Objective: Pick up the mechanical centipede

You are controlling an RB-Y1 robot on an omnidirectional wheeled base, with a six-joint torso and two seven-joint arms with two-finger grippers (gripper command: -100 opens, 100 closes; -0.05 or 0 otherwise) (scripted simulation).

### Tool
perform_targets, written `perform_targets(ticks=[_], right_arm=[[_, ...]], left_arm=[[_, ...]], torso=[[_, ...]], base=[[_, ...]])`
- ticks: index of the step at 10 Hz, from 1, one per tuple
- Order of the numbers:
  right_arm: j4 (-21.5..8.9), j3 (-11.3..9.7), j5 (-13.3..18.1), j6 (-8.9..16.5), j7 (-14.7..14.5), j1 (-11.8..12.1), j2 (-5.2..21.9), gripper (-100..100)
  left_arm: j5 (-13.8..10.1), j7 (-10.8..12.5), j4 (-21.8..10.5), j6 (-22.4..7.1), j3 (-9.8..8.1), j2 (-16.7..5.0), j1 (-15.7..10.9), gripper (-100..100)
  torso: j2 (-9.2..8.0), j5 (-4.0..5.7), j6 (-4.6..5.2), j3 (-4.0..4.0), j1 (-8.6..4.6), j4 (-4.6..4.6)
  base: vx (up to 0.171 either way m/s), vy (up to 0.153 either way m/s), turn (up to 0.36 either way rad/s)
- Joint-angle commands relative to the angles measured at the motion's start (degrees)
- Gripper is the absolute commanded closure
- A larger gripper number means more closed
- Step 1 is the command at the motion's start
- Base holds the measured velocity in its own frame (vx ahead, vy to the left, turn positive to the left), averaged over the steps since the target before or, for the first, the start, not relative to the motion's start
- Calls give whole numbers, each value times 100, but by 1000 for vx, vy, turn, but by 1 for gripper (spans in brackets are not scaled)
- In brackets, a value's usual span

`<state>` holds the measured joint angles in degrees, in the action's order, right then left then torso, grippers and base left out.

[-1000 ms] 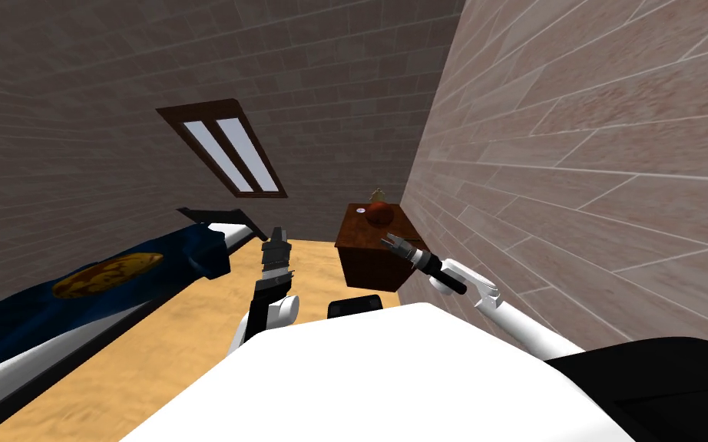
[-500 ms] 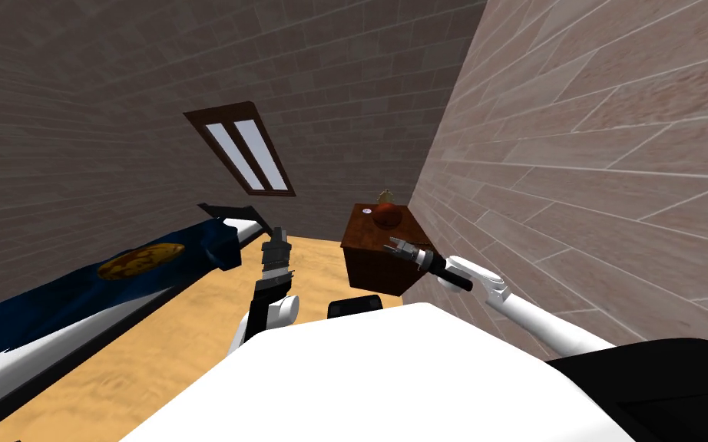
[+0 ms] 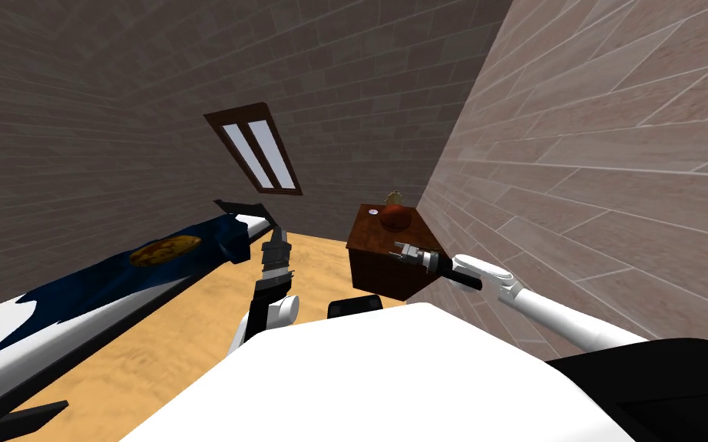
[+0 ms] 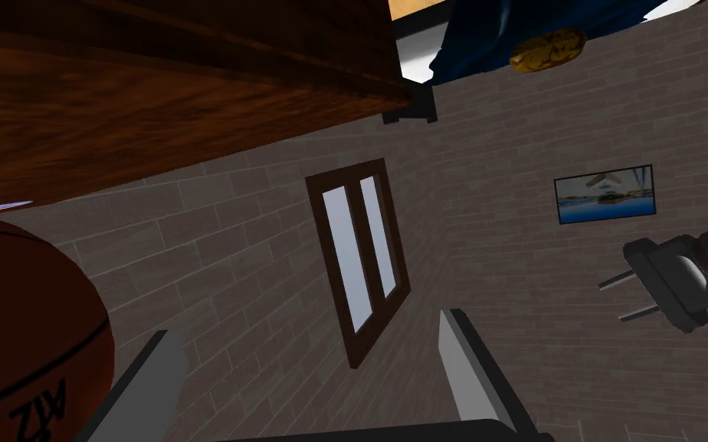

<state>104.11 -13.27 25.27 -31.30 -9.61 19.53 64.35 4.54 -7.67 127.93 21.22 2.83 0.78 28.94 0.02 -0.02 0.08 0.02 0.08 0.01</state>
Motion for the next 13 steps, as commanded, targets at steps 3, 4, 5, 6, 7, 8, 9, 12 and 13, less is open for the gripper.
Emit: perform_targets(ticks=[3, 4, 5, 6, 7, 8, 9, 12, 13], right_arm=[[-440, -236, 242, -225, -42, -47, 599, -100], [-440, -236, 242, -225, -42, -47, 755, -100], [-646, -357, 360, -345, -63, -66, 944, -100], [-656, -357, 360, -345, -63, -66, 1090, -100], [-870, -478, 476, -467, -78, -82, 1228, -100], [-870, -478, 476, -467, -78, -82, 1412, -100], [-1081, -601, 588, -590, -89, -95, 1570, -100], [-1288, -725, 697, -713, -95, -106, 2022, -100], [-1453, -849, 802, -837, -96, -112, 2242, -100]], left_arm=[[0, 0, 0, 0, 0, 0, 0, 0], [0, 0, 0, 0, 1, 0, -1, 0], [0, 0, 0, 0, 0, 0, 0, 0], [0, 0, 0, 0, 1, 0, 0, 0], [0, 0, 0, 0, 0, 0, 0, 0], [0, 0, 0, 0, 0, 0, 0, 0], [0, 0, 0, 0, 0, 0, 0, 0], [0, 0, 0, 0, 0, 0, 0, 0], [0, 0, 0, 0, 0, 0, 0, 0]], torso=[[5, -1, -3, 3, 4, 1], [7, -1, -5, 4, 6, 2], [6, -1, 0, 3, 4, 1], [11, -1, -5, 6, 8, 2], [9, -1, 0, 5, 7, 2], [9, -2, -3, 5, 8, 2], [5, -1, -1, 3, 6, 1], [-5, -1, -1, -3, 6, -1], [-10, -1, 1, -6, 3, -3]], base=[[36, 24, 180], [39, 19, 80], [51, 32, 168], [48, 25, 93], [46, 29, 155], [34, 18, 111], [36, 22, 137], [11, 14, 93], [-3, 18, 142]])
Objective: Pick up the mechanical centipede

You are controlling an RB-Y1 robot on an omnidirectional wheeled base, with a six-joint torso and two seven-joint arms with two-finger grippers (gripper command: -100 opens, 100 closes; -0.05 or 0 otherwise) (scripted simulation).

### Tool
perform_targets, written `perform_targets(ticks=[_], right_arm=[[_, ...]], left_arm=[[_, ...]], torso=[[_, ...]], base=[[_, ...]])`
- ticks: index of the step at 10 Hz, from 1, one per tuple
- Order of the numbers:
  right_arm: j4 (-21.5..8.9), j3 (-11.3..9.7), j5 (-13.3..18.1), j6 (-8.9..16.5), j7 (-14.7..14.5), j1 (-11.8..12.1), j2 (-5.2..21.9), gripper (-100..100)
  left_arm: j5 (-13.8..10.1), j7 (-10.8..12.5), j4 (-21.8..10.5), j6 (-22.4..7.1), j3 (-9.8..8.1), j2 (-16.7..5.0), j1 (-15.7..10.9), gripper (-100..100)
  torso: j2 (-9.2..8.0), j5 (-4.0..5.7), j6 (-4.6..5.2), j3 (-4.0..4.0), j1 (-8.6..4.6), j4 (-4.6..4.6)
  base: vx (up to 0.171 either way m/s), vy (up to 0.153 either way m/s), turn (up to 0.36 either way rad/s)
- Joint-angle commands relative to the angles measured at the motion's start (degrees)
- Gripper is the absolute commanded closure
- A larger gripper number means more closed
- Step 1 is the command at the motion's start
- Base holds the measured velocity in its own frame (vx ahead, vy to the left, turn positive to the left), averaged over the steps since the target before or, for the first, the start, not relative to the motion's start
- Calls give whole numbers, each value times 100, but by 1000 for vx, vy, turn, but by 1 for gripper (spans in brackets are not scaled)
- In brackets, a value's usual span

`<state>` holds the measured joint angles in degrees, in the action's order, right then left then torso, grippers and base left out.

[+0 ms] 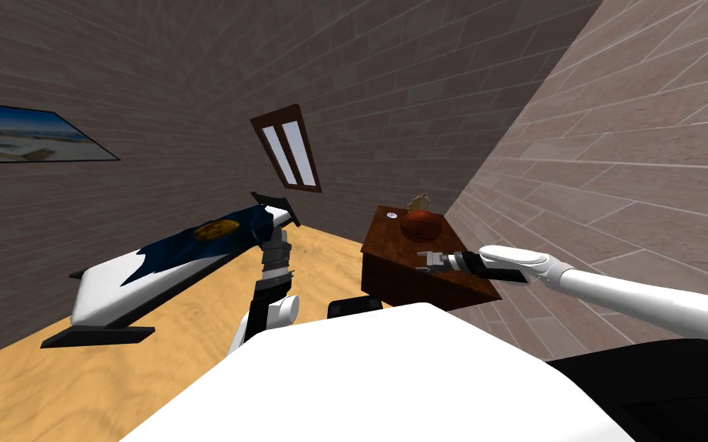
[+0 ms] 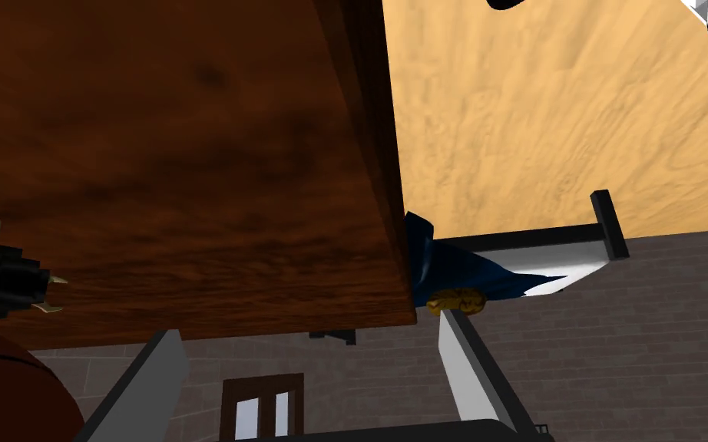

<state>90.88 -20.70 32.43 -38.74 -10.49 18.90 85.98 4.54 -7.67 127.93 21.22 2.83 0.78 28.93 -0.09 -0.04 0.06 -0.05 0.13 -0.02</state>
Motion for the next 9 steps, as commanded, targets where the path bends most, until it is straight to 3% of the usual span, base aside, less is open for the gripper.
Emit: perform_targets(ticks=[1, 4, 5, 7, 8, 9], right_arm=[[-167, -106, 86, -92, -8, -50, 138, -100], [-549, -360, 285, -339, 2, -45, 631, -100], [-549, -360, 285, -339, 2, -45, 641, -100], [-893, -618, 466, -579, 28, -18, 1061, -100], [-901, -618, 466, -579, 28, -18, 1061, -100], [-1061, -742, 549, -694, 45, 1, 1241, -100]], left_arm=[[0, 0, 0, 0, 0, 0, 0, 0], [0, 0, 0, 0, -1, 0, 1, 0], [0, 0, 0, 0, 0, 0, 0, 0], [0, 0, 0, 0, 0, 0, 0, 0], [0, 0, 0, 0, 0, 0, 0, 0], [0, 0, 0, 0, 0, 0, 1, 0]], torso=[[0, 0, 0, 0, 0, 0], [-2, 1, 4, -1, -2, -1], [0, 1, 1, 0, -1, 0], [-4, 1, 3, -2, -5, -1], [-3, 2, 2, -2, -3, -1], [0, 2, 4, 0, -1, 0]], base=[[3, 12, 47], [0, 12, 94], [-3, 2, 63], [-4, 5, 113], [7, 17, 73], [12, 23, 51]])
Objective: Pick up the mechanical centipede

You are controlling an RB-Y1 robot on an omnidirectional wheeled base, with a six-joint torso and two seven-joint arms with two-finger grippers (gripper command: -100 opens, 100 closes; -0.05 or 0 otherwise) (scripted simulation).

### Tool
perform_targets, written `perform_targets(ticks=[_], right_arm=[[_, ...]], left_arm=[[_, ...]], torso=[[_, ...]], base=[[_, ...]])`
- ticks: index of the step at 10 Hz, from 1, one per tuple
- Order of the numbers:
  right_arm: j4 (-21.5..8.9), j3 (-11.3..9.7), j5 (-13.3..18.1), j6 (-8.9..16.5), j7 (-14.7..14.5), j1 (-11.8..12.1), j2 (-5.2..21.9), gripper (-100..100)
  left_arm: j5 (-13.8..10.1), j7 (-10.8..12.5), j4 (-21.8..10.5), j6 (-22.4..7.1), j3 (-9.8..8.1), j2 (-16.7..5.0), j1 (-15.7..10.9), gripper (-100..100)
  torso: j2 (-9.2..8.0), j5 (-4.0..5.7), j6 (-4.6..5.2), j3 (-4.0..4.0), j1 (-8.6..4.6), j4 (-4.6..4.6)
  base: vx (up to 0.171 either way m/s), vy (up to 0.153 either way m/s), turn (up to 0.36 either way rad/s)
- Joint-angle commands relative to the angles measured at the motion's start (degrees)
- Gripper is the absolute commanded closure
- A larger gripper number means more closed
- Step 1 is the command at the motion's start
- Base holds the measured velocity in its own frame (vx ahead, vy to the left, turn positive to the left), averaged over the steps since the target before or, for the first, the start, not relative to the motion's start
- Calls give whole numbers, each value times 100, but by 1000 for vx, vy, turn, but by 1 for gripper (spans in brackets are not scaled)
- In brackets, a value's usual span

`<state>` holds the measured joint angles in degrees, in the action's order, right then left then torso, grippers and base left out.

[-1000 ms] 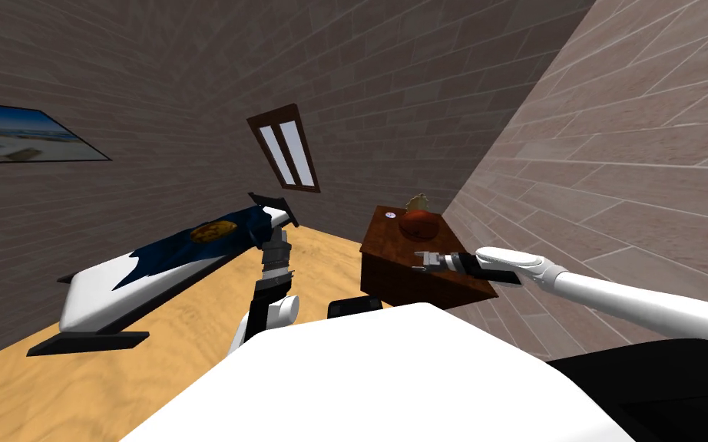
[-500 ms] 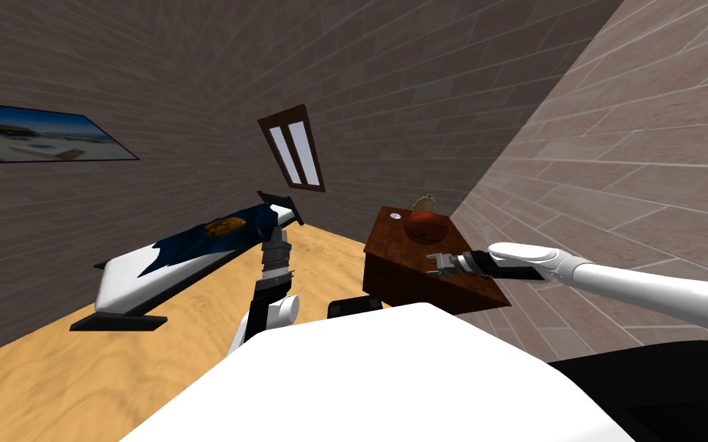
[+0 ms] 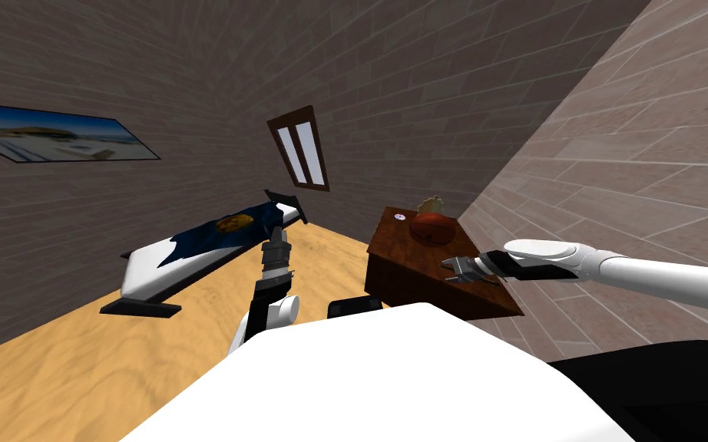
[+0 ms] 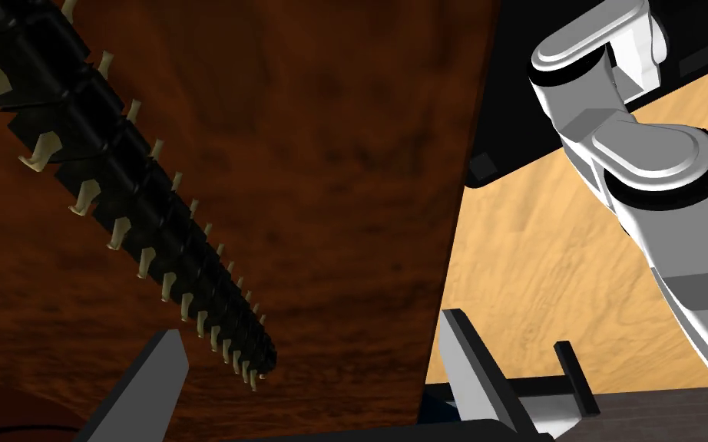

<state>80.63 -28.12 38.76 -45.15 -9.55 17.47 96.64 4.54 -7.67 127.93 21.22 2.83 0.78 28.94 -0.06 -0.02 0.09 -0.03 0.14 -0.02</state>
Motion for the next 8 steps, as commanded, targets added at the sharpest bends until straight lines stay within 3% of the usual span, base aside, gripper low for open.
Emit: perform_targets(ticks=[1, 5, 8], right_arm=[[-36, -1, -85, -53, -49, 144, 175, -100], [-530, -396, 162, -431, 28, 211, 704, -100], [-709, -535, 243, -582, 71, 230, 896, -100]], left_arm=[[0, 0, 0, 0, 0, 0, 0, 0], [0, 0, 0, 0, 0, 0, 0, 0], [0, 0, 0, 0, 0, 0, 0, 0]], torso=[[0, 0, 0, 0, 0, 0], [-4, 1, 2, -2, -5, -1], [-6, 2, 2, -4, -8, -2]], base=[[-2, -1, 30], [1, 7, 101], [-3, -3, 41]])
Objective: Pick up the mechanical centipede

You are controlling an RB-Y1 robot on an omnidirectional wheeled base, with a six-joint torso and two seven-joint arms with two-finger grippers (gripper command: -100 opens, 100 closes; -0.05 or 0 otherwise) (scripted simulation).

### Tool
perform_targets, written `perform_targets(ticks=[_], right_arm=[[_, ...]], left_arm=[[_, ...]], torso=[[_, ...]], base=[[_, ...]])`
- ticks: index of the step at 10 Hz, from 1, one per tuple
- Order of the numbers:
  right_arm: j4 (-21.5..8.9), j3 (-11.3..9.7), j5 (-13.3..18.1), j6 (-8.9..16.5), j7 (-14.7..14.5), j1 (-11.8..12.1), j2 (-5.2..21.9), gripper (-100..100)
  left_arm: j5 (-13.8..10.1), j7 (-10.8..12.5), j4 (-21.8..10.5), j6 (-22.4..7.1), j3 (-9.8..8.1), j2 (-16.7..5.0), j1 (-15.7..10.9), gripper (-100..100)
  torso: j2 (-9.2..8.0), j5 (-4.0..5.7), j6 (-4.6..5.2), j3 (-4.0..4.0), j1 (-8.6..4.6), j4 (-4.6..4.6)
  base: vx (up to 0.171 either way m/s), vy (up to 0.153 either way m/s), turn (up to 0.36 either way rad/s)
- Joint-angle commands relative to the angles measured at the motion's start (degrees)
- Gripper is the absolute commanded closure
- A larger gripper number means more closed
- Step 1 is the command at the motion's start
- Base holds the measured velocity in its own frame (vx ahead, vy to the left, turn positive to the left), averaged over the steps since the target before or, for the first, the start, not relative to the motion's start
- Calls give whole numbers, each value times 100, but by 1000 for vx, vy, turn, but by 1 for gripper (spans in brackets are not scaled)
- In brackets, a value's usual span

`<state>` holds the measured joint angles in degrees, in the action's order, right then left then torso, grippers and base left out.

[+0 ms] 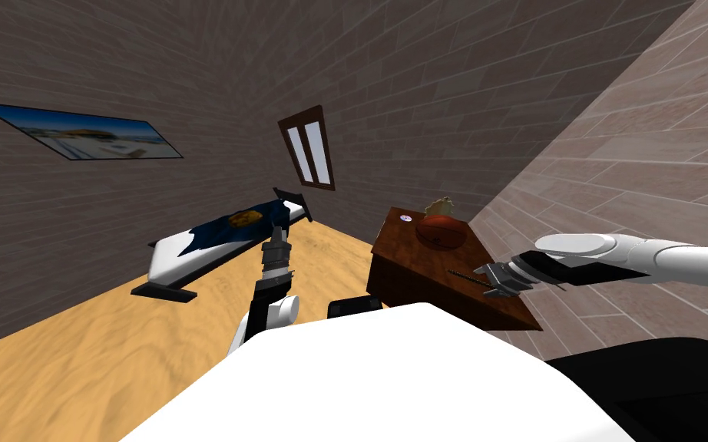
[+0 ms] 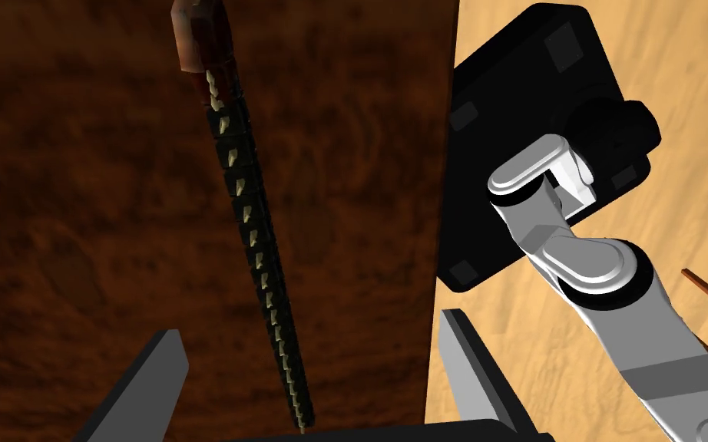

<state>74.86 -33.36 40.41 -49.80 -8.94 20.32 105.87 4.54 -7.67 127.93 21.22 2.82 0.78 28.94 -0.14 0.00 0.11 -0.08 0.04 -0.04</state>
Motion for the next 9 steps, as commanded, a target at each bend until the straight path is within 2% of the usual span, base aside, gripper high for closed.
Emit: perform_targets(ticks=[1, 2, 3, 4, 6, 7, 9], right_arm=[[0, 0, 0, 0, 0, 0, 0, -100], [-4, -4, -3, -8, 0, 2, 9, 0], [-73, -48, 57, 101, -43, 52, -177, -100], [-129, -83, 105, 187, -76, 92, -326, -100], [-148, -75, 65, 156, -108, 122, -311, -100], [-138, -78, 51, 186, -125, 136, -308, 100], [-139, -71, 52, 191, -126, 128, -304, 100]], left_arm=[[0, 0, 0, 0, 0, 0, 0, 0], [0, 0, 0, 0, 0, 0, 0, 0], [0, 0, 0, 0, 0, 0, 0, 0], [0, 0, 0, 0, 0, 0, 0, 0], [0, 0, 0, 0, 0, 0, 0, 0], [0, 0, 0, 0, 0, 0, 0, 0], [0, 0, 0, 0, 0, 0, 0, 0]], torso=[[0, 0, 0, 0, 0, 0], [1, 1, 1, 0, 1, 0], [2, 1, 1, 1, 2, 0], [1, 3, 0, 1, 0, 1], [2, 1, 1, 1, 2, 0], [2, 0, 1, 1, 3, 0], [-5, 3, 9, -2, 7, 1]], base=[[-5, -6, 11], [0, 0, 0], [-1, 0, 49], [2, 5, 71], [0, 1, 8], [0, 0, 0], [0, 0, 0]])
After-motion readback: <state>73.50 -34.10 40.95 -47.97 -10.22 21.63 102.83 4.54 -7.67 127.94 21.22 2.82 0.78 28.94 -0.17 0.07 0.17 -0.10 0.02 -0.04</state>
